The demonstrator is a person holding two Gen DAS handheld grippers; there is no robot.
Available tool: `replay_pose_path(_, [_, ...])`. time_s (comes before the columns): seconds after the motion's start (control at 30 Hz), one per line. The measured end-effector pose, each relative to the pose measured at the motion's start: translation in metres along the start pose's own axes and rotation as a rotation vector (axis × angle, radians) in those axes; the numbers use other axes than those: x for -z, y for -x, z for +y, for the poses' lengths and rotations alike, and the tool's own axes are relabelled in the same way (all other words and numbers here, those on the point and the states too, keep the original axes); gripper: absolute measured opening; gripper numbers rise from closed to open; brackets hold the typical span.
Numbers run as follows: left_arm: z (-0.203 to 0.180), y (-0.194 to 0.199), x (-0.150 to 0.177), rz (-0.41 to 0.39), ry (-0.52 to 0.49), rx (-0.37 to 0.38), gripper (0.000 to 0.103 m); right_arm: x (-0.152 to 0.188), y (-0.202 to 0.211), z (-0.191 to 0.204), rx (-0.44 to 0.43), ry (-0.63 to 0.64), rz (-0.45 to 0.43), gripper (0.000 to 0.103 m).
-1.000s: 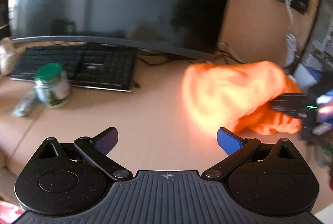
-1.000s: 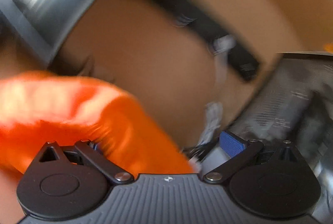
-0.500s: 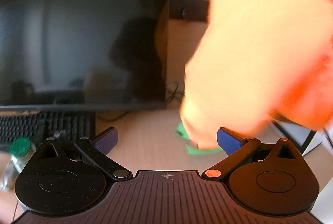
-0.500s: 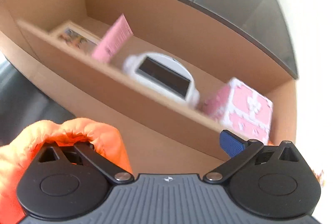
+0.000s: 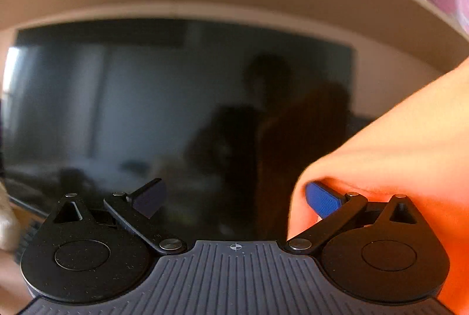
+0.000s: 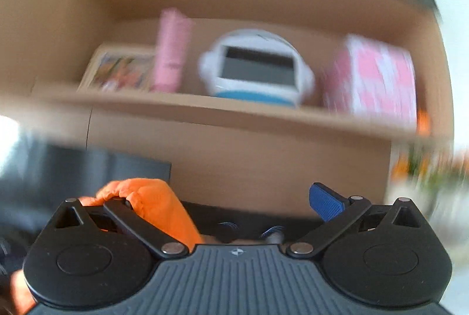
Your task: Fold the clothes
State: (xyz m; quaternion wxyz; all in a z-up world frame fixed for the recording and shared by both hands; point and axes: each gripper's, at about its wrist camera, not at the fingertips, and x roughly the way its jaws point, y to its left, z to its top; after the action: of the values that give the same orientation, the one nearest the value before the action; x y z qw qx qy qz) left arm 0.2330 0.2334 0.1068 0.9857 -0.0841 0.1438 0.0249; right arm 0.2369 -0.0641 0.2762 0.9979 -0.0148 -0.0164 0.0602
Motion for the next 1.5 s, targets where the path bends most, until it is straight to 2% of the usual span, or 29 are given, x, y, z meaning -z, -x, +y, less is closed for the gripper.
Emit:
replay_pose_path(0.07, [0.016,0.003,-0.004,-0.003,0.031,-0.018,0.103,0.008,-0.011,-0.001,0.09,-0.005,0.021,0.103])
replay_pose_path(0.2, [0.049,0.008,-0.013,-0.01,0.092,-0.053,0.103,0.057,-0.032,0.008,0.218,0.219,0.152,0.103])
replay_pose_path(0.3, [0.06,0.007,0.017,0.08,0.087,-0.044,0.103,0.128,-0.035,0.01,0.298,0.461,0.297,0.103])
replay_pose_path(0.4, [0.065,0.005,0.048,0.176,0.08,-0.02,0.103,0.207,-0.012,-0.007,0.285,0.612,0.501,0.103])
replay_pose_path(0.5, [0.071,-0.004,0.077,0.282,0.081,0.008,0.103,0.248,0.018,-0.026,0.16,0.604,0.668,0.103])
replay_pose_path(0.57, [0.069,-0.013,0.091,0.34,0.085,0.019,0.103,0.256,0.036,-0.028,0.066,0.598,0.721,0.103])
replay_pose_path(0.63, [0.067,-0.02,0.103,0.385,0.094,0.03,0.103,0.253,0.049,-0.02,-0.039,0.612,0.724,0.103])
replay_pose_path(0.73, [0.062,-0.025,0.114,0.412,0.12,0.036,0.103,0.238,0.053,-0.002,-0.239,0.605,0.676,0.103])
replay_pose_path(0.8, [0.06,-0.028,0.114,0.406,0.141,0.017,0.103,0.232,0.045,0.018,-0.376,0.554,0.626,0.103])
replay_pose_path(0.87, [0.059,-0.028,0.115,0.407,0.171,-0.009,0.103,0.242,0.03,0.051,-0.452,0.478,0.594,0.103])
replay_pose_path(0.93, [0.059,-0.024,0.115,0.404,0.189,-0.035,0.103,0.265,0.009,0.088,-0.557,0.432,0.646,0.103])
replay_pose_path(1.0, [0.058,-0.015,0.111,0.391,0.188,-0.059,0.103,0.297,-0.011,0.127,-0.66,0.475,0.752,0.103])
replay_pose_path(1.07, [0.057,-0.009,0.11,0.384,0.197,-0.084,0.103,0.33,-0.013,0.155,-0.685,0.659,0.761,0.103])
replay_pose_path(1.1, [0.057,-0.006,0.11,0.386,0.209,-0.097,0.103,0.346,-0.01,0.165,-0.673,0.785,0.72,0.103])
replay_pose_path(1.13, [0.058,-0.004,0.111,0.388,0.221,-0.11,0.103,0.354,-0.011,0.168,-0.619,0.889,0.643,0.103])
replay_pose_path(1.2, [0.057,-0.002,0.114,0.402,0.228,-0.133,0.103,0.36,-0.019,0.165,-0.461,1.041,0.465,0.103])
replay_pose_path(1.23, [0.058,-0.002,0.114,0.403,0.232,-0.143,0.103,0.357,-0.031,0.155,-0.325,1.063,0.397,0.103])
replay_pose_path(1.27, [0.058,-0.002,0.115,0.403,0.237,-0.153,0.103,0.35,-0.05,0.14,-0.149,1.043,0.345,0.103])
replay_pose_path(1.3, [0.059,-0.003,0.115,0.402,0.243,-0.163,0.103,0.343,-0.07,0.117,-0.006,0.986,0.365,0.103])
replay_pose_path(1.33, [0.06,-0.003,0.115,0.402,0.248,-0.173,0.103,0.336,-0.091,0.088,0.113,0.903,0.438,0.103])
replay_pose_path(1.37, [0.059,-0.007,0.116,0.41,0.256,-0.173,0.103,0.332,-0.103,0.064,0.179,0.838,0.502,0.103])
replay_pose_path(1.43, [0.057,-0.017,0.118,0.429,0.273,-0.166,0.103,0.324,-0.102,0.028,0.182,0.751,0.543,0.103])
replay_pose_path(1.47, [0.052,-0.022,0.119,0.441,0.274,-0.146,0.103,0.318,-0.095,0.018,0.158,0.706,0.534,0.103])
replay_pose_path(1.5, [0.046,-0.027,0.12,0.455,0.272,-0.121,0.103,0.31,-0.087,0.007,0.092,0.638,0.534,0.103])
